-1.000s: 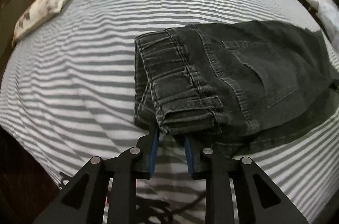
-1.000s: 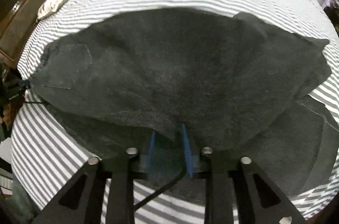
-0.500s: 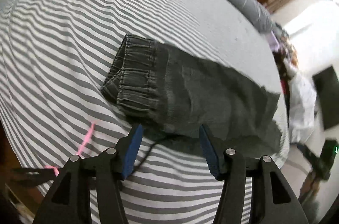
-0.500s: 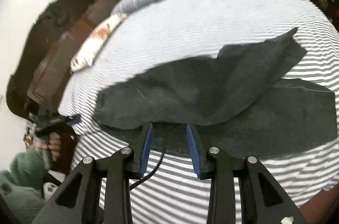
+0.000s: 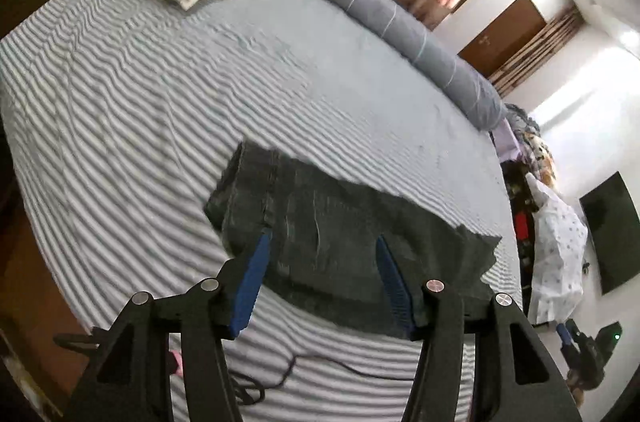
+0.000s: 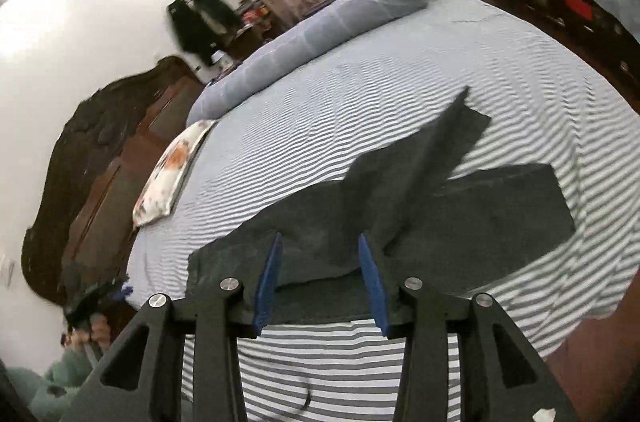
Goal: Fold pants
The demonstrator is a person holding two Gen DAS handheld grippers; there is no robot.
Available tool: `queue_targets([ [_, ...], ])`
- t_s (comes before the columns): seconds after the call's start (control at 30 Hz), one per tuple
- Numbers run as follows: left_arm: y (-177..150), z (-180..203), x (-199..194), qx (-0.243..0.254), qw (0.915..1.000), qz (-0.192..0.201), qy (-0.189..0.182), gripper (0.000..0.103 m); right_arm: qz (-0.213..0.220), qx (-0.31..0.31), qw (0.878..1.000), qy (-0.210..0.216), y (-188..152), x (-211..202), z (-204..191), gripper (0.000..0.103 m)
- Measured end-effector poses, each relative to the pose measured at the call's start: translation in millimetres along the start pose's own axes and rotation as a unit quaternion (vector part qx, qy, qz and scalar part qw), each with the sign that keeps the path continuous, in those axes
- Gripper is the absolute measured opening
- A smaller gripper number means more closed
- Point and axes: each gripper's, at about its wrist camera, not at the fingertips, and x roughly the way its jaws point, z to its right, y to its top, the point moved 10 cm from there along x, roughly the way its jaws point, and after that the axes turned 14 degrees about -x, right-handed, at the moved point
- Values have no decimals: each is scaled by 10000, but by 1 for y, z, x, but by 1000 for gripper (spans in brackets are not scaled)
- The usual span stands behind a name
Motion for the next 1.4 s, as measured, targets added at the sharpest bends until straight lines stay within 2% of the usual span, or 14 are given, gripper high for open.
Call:
queue_targets([
  [0.17,-26,-9,38,96,9980,-342,518,56,-207,95,9997,-113,-14,23,13,39],
  [0.3,-42,-23,84,-487,9935,-818,630,56,-450,156,9989,-33,-30,50,13,39],
  [0.6,-46,-71,133,-1414,9765,-962,1312,56,-809,130,9964,227,-49,94,4,39],
  [0.8,-40,-78,146,-1685,9728,-875,1325,55,-916,190,9950,350,-52,116,2,39],
  [0.87,-40,-79,149,-1770,9722,-849,1277,50,-951,225,9945,370,-54,122,3,39],
  [0.9,-39,-77,151,-1807,9723,-854,1214,41,-972,246,9942,378,-54,126,3,39],
  [0.93,-38,-78,153,-1864,9721,-842,1145,36,-1003,263,9939,388,-56,129,3,39],
  [1.2,-35,-84,163,-2044,9702,-730,1075,35,-1256,266,9906,479,-70,154,-3,39],
  [1.4,-31,-93,172,-2048,9690,-605,1241,37,-1415,226,9887,440,-79,173,-2,39],
])
